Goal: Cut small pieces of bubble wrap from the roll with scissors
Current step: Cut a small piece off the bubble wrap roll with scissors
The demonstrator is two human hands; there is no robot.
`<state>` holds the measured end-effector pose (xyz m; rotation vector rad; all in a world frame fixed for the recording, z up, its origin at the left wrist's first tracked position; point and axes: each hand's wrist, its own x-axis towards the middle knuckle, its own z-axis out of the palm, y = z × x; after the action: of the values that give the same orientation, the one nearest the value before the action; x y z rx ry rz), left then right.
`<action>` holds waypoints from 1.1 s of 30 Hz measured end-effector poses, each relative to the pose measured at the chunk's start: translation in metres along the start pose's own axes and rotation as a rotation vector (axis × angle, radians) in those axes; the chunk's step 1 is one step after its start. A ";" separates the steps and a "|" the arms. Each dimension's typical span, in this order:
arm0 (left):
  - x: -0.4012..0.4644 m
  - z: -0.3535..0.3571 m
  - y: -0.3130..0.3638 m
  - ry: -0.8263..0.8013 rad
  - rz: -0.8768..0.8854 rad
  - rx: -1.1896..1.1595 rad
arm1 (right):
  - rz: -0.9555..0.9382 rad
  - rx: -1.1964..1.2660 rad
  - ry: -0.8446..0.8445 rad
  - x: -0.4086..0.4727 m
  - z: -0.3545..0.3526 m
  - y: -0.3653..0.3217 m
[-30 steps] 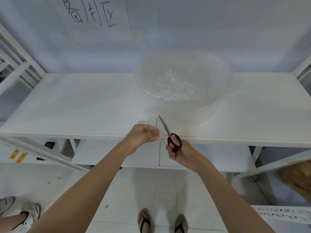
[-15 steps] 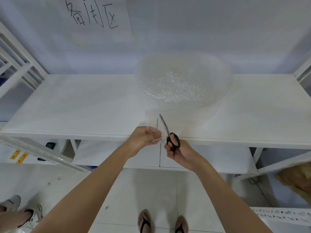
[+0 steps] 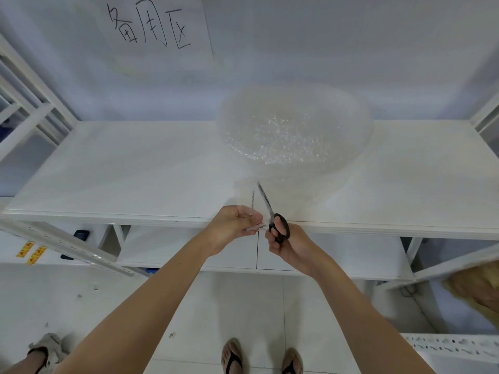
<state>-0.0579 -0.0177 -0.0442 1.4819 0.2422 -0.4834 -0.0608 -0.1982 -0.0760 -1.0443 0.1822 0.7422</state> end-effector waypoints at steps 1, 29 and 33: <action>0.000 0.001 0.000 -0.003 0.000 -0.005 | -0.007 -0.001 0.003 -0.001 -0.001 0.001; 0.008 0.012 0.021 0.328 0.105 -0.121 | 0.070 -0.002 -0.067 -0.013 -0.005 -0.002; 0.008 0.009 0.016 0.316 0.104 -0.089 | 0.079 -0.045 -0.081 -0.010 -0.005 -0.004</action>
<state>-0.0447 -0.0272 -0.0328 1.4720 0.4277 -0.1512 -0.0647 -0.2081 -0.0707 -1.0524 0.1383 0.8624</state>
